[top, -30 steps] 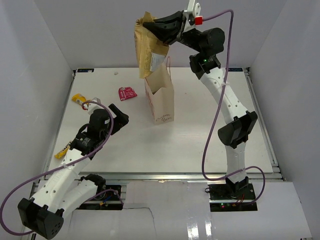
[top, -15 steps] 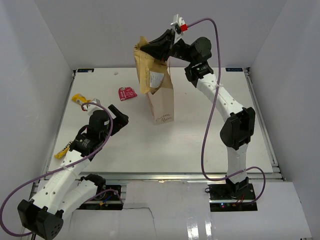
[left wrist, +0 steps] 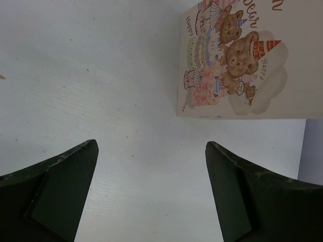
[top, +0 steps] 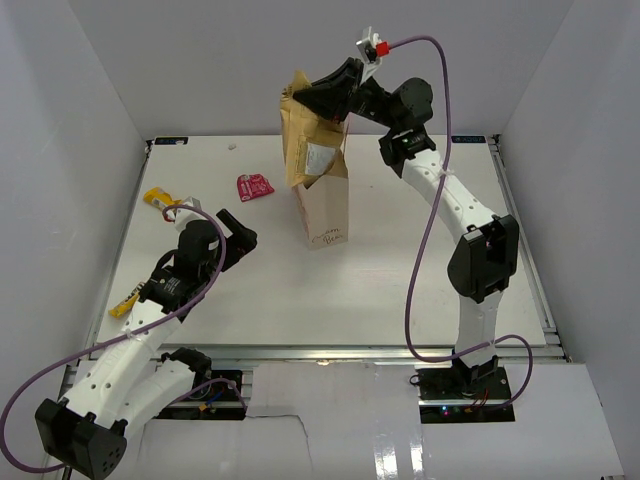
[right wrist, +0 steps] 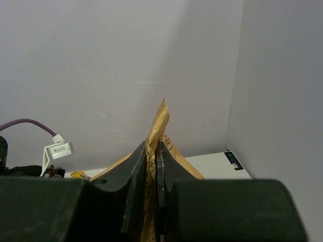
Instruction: Place the snacks into the paper bag
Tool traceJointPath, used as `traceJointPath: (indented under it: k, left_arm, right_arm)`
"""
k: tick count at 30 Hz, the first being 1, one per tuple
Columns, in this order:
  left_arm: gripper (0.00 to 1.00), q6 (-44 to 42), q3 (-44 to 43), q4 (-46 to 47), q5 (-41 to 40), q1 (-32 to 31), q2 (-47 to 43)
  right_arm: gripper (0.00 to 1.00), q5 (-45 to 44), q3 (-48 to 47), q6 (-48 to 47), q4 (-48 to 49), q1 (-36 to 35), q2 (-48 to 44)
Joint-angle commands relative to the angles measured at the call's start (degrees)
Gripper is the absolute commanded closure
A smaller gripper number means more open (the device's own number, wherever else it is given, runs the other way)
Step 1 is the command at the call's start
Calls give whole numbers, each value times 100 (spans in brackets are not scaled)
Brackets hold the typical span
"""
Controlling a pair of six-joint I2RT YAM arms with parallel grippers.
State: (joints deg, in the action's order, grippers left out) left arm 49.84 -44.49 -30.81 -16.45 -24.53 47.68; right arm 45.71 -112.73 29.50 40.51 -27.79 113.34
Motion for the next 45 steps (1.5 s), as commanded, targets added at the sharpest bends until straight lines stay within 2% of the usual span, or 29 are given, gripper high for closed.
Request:
traceJointPath:
  k: [1, 9, 16, 19, 20, 22, 23, 24, 27, 28, 30, 31, 33, 37, 38, 40, 45]
  left_arm:
    - [2, 8, 46, 128, 10, 28, -22]
    - [2, -27, 2, 189, 54, 28, 110]
    - [2, -133, -51, 434, 71, 28, 416]
    - [2, -247, -217, 593, 45, 54, 776]
    - [2, -265, -305, 585, 45, 98, 1143]
    - [2, -273, -595, 602, 193, 413, 1602]
    - [2, -247, -700, 602, 516, 580, 1848]
    - [2, -221, -788, 672, 729, 956, 2346]
    - [2, -238, -1096, 970, 1345, 1415, 3350]
    - [2, -334, -1349, 1180, 1485, 1625, 3623]
    - [2, -353, -1693, 1322, 2019, 1915, 4194]
    - [2, -353, -1912, 1401, 2171, 1996, 4780]
    - [4, -370, -2650, 1428, 2417, 2145, 5580]
    - [5, -695, -4047, 1191, 2322, 2181, 6680]
    - [5, -765, -4520, 1156, 2295, 2190, 6858]
    - [5, -967, -4936, 1060, 2269, 2190, 7183]
    - [8, -1239, -6175, 585, 1926, 2181, 8098]
  right_arm:
    - [83, -273, 93, 232, 449, 2, -348]
    - [54, -291, 172, 232, 317, 11, -330]
    - [51, -125, -301, -153, -78, 81, -383]
    - [51, 139, -469, -427, -621, 256, -540]
    - [51, 157, -435, -636, -1137, 326, -619]
    - [49, 218, -251, -892, -1667, 632, -917]
    - [48, 271, 3, -1093, -1965, 739, -1023]
    - [41, 289, 136, -1739, -2760, 853, -1129]
    - [36, 280, 777, -3201, -4038, 1301, -1489]
    - [36, 176, 1005, -3500, -4852, 1529, -1682]
    - [33, 122, 1836, -4411, -5367, 1741, -1893]
    - [32, -26, 2147, -4696, -5805, 1881, -2121]
    - [30, -272, 3067, -5432, -6219, 2005, -2481]
    - [30, -388, 4360, -5893, -6371, 2120, -3070]
    - [30, -379, 4565, -5937, -6398, 2129, -3168]
    - [30, -344, 4977, -5990, -6459, 2129, -3352]
    - [30, -256, 5287, -6017, -6670, 2164, -3354]
